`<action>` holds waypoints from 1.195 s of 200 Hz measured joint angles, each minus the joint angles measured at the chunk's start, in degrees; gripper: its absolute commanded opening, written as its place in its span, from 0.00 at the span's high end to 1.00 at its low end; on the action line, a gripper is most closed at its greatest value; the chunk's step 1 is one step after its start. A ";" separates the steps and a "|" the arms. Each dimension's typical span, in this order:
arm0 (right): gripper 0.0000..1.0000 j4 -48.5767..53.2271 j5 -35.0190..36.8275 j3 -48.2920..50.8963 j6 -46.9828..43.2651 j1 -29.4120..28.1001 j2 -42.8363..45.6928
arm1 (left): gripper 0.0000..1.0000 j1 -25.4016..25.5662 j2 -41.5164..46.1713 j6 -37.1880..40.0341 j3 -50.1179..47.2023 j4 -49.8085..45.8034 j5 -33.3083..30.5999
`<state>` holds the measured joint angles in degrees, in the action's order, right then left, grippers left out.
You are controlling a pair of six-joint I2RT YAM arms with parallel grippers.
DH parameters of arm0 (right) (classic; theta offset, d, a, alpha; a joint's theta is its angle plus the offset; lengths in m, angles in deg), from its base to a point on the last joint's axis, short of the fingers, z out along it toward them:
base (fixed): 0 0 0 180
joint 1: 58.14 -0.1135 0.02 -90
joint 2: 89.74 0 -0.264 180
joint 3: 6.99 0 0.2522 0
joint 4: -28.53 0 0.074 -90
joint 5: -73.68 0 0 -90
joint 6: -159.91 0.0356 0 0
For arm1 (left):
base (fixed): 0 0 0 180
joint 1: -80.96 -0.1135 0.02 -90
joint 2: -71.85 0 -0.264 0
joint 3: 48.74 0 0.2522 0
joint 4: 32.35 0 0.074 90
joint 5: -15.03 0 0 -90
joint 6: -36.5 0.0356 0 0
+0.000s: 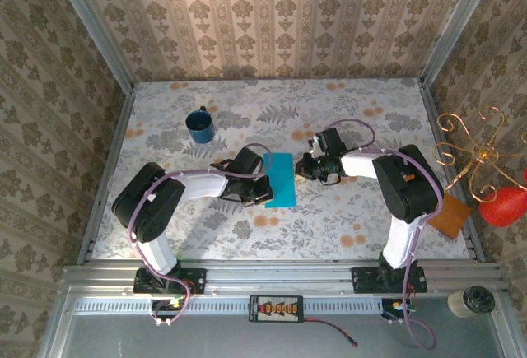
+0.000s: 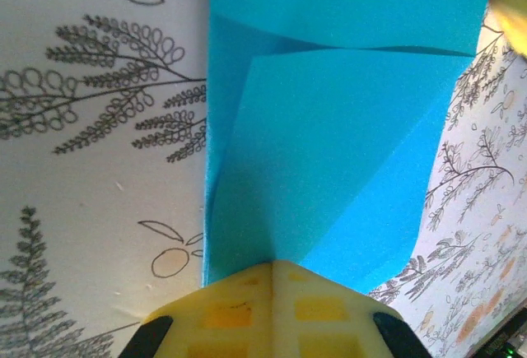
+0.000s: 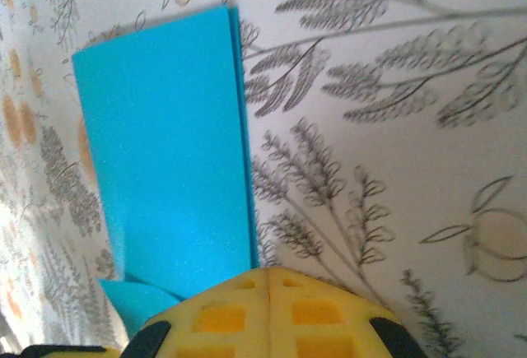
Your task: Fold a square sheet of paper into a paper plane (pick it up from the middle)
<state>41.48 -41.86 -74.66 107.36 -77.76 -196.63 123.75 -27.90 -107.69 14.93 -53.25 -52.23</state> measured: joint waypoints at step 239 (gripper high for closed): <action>0.67 -5.03 3.80 11.72 12.87 -7.30 11.89 | 0.81 -5.99 -2.97 1.92 5.42 3.34 0.20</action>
<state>36.45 -38.06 -62.95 120.23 -85.06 -184.74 117.76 -30.87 -105.77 20.35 -49.91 -52.03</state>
